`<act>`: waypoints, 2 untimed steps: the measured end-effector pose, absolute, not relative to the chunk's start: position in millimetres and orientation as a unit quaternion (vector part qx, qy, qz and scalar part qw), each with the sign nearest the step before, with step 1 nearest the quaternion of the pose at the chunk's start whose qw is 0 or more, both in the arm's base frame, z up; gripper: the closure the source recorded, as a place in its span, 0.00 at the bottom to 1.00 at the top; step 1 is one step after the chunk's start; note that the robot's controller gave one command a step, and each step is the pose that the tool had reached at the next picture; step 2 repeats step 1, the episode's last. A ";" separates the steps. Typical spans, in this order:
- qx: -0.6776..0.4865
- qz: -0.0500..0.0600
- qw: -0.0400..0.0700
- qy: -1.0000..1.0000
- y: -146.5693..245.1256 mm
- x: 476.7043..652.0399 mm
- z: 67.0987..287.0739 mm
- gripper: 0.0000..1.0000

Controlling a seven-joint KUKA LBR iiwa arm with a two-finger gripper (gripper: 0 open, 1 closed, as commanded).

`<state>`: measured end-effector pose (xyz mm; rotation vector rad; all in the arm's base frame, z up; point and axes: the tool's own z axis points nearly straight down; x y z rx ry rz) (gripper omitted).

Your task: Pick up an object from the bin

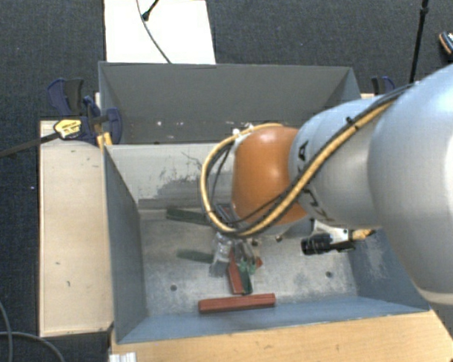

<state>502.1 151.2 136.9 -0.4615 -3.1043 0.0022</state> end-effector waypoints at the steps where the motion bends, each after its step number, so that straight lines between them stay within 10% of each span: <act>1: -0.146 0.000 0.000 -0.989 151.4 502.7 156.8 1.00; 2: -0.146 0.000 0.000 -0.989 151.4 502.7 156.8 1.00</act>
Offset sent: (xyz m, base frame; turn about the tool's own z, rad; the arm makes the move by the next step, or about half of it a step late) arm -0.0001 0.0000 0.0605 0.0000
